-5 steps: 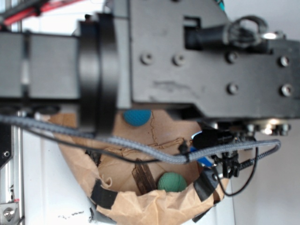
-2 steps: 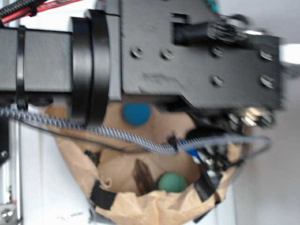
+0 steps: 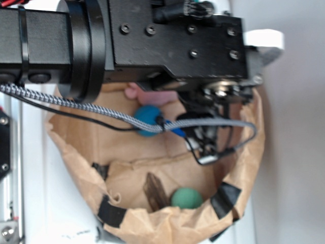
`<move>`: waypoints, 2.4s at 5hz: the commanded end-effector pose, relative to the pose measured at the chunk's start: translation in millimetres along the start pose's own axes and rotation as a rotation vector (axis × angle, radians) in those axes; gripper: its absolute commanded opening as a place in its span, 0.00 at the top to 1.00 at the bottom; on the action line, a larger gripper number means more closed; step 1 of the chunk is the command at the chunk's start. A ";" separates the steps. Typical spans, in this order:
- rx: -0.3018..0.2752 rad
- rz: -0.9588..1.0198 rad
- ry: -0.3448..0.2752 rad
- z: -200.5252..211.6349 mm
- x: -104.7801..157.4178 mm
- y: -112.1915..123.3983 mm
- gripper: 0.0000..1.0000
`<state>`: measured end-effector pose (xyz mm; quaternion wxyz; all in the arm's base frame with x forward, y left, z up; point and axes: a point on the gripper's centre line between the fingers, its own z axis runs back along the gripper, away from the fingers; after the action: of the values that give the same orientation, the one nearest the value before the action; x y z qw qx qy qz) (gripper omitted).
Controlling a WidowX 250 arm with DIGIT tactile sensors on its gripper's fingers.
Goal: Grab the pink bunny.
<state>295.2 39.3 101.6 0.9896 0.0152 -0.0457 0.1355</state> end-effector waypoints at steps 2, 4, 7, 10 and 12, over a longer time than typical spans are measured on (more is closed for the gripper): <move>0.128 -0.034 -0.135 -34.5 -5.8 46.6 0.00; 0.193 0.002 -0.172 -73.5 15.1 36.8 0.00; 0.235 0.063 -0.130 -74.8 18.3 29.2 1.00; 0.039 0.017 -0.019 14.4 10.0 35.0 1.00; -0.091 -0.060 0.036 70.5 -8.3 47.2 1.00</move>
<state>262.5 63.2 149.0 0.9944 -0.0369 0.0055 0.0988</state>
